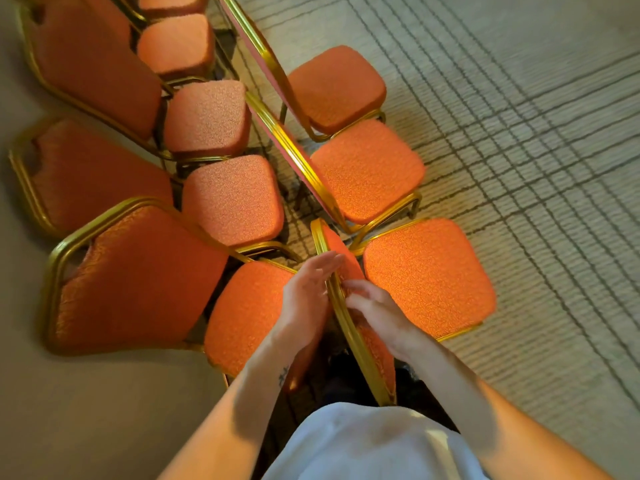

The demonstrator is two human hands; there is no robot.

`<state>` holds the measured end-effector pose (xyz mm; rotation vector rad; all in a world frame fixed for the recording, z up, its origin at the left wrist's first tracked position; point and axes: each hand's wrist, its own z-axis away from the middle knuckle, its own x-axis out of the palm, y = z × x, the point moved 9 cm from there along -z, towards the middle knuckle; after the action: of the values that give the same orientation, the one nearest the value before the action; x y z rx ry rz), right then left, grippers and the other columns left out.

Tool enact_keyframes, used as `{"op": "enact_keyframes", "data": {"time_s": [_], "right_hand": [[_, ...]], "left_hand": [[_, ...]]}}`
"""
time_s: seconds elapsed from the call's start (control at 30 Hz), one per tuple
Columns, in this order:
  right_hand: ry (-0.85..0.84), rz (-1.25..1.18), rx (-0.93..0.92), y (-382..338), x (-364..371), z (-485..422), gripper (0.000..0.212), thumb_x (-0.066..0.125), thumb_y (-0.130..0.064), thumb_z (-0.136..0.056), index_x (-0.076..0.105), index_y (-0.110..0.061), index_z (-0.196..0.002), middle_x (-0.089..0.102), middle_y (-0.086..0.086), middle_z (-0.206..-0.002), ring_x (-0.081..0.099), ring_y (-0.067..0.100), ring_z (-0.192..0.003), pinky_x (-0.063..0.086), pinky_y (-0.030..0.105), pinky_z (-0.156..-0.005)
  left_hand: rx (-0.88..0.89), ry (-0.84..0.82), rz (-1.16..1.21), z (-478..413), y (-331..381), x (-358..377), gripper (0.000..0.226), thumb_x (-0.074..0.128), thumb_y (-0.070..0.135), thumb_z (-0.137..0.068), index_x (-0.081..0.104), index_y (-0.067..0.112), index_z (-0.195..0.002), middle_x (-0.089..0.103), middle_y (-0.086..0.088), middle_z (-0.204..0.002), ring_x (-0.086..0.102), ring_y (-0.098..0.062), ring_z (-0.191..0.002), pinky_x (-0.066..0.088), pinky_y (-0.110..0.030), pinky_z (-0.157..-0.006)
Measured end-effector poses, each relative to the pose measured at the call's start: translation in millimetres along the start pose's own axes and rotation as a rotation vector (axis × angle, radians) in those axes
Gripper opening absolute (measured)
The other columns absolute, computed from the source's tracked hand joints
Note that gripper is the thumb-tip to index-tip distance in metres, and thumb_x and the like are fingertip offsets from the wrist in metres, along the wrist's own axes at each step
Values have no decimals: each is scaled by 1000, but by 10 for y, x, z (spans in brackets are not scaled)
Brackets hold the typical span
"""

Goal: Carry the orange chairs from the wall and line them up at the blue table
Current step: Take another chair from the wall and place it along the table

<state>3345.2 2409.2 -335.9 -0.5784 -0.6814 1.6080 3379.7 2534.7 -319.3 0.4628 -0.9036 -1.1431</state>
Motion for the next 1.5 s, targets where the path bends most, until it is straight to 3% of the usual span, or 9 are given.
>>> {"op": "enact_keyframes", "data": {"time_s": [0.23,0.33,0.43,0.57,0.67,0.83,1.1,1.37,1.5], "right_hand": [[78,-63,-151,-252,-659,246,34,68,-15,-91,68,-28,-122,76,-7,-109,69,9,-106,52,24,-91],[102,-112,-205,-345,-934,327,27,73,-16,-90,71,-28,-114,78,-8,-101,71,1,-96,49,14,-78],[162,-157,-219,-351,-1285,361,37,75,-10,-87,66,-24,-121,77,-2,-98,71,4,-87,49,20,-77],[268,-151,-278,-442,-1753,422,45,67,8,-85,61,-16,-123,70,-4,-84,64,2,-70,47,18,-67],[324,-186,-319,-523,-2064,469,46,64,15,-85,59,-17,-118,69,-11,-67,61,-1,-55,46,16,-54],[493,-95,-398,-670,-2576,566,51,71,1,-77,59,-22,-122,74,2,-90,67,8,-68,47,29,-65],[808,214,-378,-939,-3329,671,46,77,-25,-76,65,-29,-120,76,-4,-100,71,18,-94,55,36,-80],[1140,514,-291,-1079,-4024,881,51,60,-50,-74,66,-27,-118,71,1,-104,66,31,-98,50,41,-80],[1202,442,-169,-1062,-4339,917,47,76,-57,-74,68,-32,-113,71,-8,-107,67,20,-101,51,37,-83]], "left_hand": [[21,-116,-13,-18,19,731,50,32,9,-96,52,-2,-141,63,-16,-140,65,-21,-118,51,-34,-84],[-12,-146,24,-118,-39,1034,48,35,7,-95,55,0,-138,66,-12,-137,58,-33,-131,45,-46,-103],[0,-191,51,-158,-48,1441,45,35,4,-94,58,1,-133,67,-13,-135,59,-27,-130,41,-48,-115],[54,-292,7,-142,-24,2030,43,37,2,-93,60,5,-129,65,-12,-138,68,-18,-115,55,-33,-94],[86,-346,-102,-186,-21,2384,55,48,9,-79,58,5,-134,64,-8,-140,66,-23,-120,48,-47,-105],[115,-416,-176,-346,-47,2862,55,42,0,-84,56,6,-137,63,-6,-141,61,-30,-129,48,-45,-106],[274,-543,-547,-628,42,3706,57,45,-23,-81,62,8,-126,66,-10,-134,62,-9,-120,50,-22,-93],[425,-874,-1001,-772,-87,4666,61,49,7,-67,60,12,-127,60,4,-126,54,-4,-116,43,-27,-107],[662,-960,-1126,-819,32,4964,48,49,12,-73,67,17,-117,64,11,-112,60,-9,-107,48,-29,-97]]}}
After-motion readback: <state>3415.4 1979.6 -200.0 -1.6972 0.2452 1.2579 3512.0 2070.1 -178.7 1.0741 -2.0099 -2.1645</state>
